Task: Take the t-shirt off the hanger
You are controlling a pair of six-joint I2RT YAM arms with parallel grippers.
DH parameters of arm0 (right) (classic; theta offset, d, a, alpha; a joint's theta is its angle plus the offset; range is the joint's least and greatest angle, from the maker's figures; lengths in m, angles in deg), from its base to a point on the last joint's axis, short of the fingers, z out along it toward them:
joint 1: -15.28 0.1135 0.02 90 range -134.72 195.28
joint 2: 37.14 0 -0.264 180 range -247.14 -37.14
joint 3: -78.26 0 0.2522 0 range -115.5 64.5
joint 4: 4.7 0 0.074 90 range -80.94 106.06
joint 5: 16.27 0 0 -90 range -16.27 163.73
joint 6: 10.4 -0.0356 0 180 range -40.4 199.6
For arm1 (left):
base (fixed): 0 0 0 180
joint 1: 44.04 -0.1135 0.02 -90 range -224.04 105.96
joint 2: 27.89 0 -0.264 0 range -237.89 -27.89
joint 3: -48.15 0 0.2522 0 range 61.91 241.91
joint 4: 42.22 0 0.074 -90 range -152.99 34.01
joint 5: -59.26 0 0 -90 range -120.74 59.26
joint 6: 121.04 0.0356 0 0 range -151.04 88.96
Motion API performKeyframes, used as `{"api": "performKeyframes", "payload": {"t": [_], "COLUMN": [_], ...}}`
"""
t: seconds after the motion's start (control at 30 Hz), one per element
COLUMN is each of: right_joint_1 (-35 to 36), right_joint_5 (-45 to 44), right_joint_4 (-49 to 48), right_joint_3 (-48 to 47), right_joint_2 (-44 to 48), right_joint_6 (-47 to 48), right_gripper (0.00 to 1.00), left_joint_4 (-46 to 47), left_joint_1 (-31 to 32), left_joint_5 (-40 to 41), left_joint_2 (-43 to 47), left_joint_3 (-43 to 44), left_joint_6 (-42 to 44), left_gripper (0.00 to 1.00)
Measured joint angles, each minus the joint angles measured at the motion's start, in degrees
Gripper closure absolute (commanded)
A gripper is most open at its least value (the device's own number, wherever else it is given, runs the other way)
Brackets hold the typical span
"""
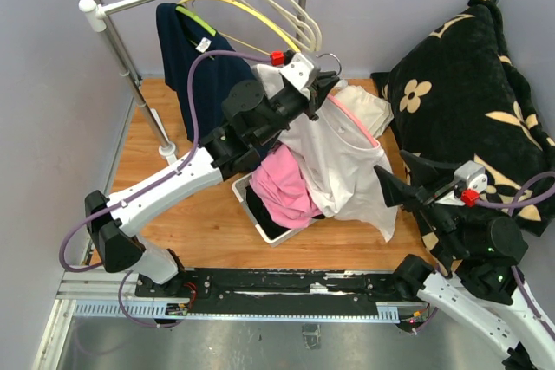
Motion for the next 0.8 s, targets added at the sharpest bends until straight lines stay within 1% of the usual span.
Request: {"api": "performKeyframes", "payload": {"t": [0.13, 0.3, 0.63, 0.7, 0.73, 0.77, 0.8], "right_joint_1": [0.0, 0.0, 0.0, 0.0, 0.0, 0.0, 0.0], "right_joint_5": [-0.59, -1.01, -4.13, -4.74, -5.03, -5.29, -5.4], "right_joint_4": [2.03, 4.79, 7.37, 7.89, 8.02, 8.2, 8.22], "right_joint_3": [1.51, 3.26, 4.52, 4.68, 4.72, 4.74, 4.81], "right_joint_2": [2.19, 2.78, 4.17, 4.39, 4.46, 4.57, 4.66], "right_joint_6": [-1.46, -2.75, -3.13, -3.13, -3.1, -3.13, -3.1], "right_gripper": [0.36, 0.36, 0.4, 0.47, 0.53, 0.62, 0.74], "left_joint_4": [-1.33, -2.93, -5.57, -5.66, -5.7, -5.7, -5.77], "left_joint_1": [-0.28, -0.74, -0.81, -0.81, -0.81, -0.81, -0.81], "left_joint_5": [1.2, 1.88, 1.88, 1.77, 1.68, 1.62, 1.49], "left_joint_2": [0.0, 0.02, 2.78, 3.91, 4.48, 5.01, 5.6], "left_joint_3": [3.45, 6.75, 7.39, 7.17, 7.04, 6.93, 6.82], "left_joint_6": [1.36, 2.25, 2.6, 2.56, 2.49, 2.36, 2.29], "left_gripper": [1.0, 0.99, 1.0, 1.0, 1.0, 1.0, 0.99]}}
